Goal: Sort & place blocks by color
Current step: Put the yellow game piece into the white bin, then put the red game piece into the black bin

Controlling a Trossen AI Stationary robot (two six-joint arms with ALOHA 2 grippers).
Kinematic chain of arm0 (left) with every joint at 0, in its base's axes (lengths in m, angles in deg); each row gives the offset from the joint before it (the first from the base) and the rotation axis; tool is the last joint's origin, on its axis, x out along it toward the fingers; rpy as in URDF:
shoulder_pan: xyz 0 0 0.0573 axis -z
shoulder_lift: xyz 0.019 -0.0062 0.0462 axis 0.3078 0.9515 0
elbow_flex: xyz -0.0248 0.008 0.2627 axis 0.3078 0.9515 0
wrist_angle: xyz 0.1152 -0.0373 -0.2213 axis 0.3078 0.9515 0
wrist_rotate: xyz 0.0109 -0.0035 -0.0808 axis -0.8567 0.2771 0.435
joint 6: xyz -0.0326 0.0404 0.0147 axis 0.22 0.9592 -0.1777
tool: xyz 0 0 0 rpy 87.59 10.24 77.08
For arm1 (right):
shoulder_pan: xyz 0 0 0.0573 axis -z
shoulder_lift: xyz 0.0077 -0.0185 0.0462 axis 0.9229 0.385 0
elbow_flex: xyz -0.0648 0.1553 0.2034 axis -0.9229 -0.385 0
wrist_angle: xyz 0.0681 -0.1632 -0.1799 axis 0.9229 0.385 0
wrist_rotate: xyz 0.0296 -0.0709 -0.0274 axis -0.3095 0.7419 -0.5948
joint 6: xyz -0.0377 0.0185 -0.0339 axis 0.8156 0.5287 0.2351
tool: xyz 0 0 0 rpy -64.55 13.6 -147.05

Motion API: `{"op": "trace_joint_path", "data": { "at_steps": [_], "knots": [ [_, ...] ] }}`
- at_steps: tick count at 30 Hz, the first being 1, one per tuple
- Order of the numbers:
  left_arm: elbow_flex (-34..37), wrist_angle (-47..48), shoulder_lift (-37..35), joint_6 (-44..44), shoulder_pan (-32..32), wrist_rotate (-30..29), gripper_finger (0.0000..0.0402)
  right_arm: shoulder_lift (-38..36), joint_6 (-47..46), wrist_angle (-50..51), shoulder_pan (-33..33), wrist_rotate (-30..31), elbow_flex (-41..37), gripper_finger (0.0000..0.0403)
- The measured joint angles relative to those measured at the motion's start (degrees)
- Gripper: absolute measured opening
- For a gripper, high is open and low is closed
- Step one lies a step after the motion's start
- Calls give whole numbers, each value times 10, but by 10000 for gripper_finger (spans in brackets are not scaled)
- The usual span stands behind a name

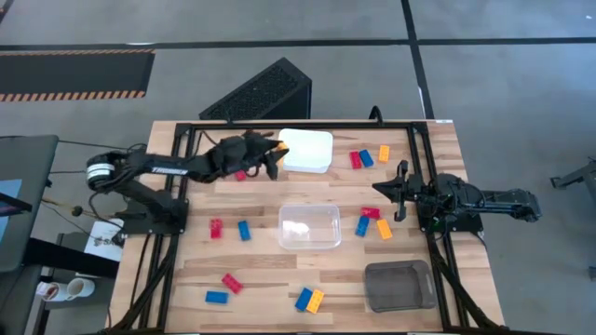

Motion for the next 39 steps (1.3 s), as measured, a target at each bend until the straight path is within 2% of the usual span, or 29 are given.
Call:
{"op": "trace_joint_path", "data": {
  "at_steps": [9, 12, 16, 20, 25, 31, 35, 39],
  "knots": [
    [-128, -12, 168, -35, -70, 119, 103, 0, 0, 0, 0, 0, 0, 33],
    [-169, 0, 202, -41, -74, 138, 137, 0, 0, 0, 0, 0, 0, 33],
    [-206, 63, 216, -20, -73, 121, 197, 0, 0, 0, 0, 0, 0, 33],
    [-219, 108, 216, 2, -74, 109, 228, 0, 0, 0, 0, -1, 0, 33],
    [-220, 117, 194, 12, -74, 113, 230, 0, 0, 0, 0, -1, 0, 33],
    [-220, 164, 117, 58, -51, 163, 199, 0, 0, 0, 0, -1, 0, 33],
    [-172, 141, 48, 87, -14, 149, 175, 0, 0, 0, 0, -1, 0, 33],
    [-98, 62, -13, 91, 21, 132, 156, 0, 0, 0, 0, -1, 0, 33]
  ]
}}
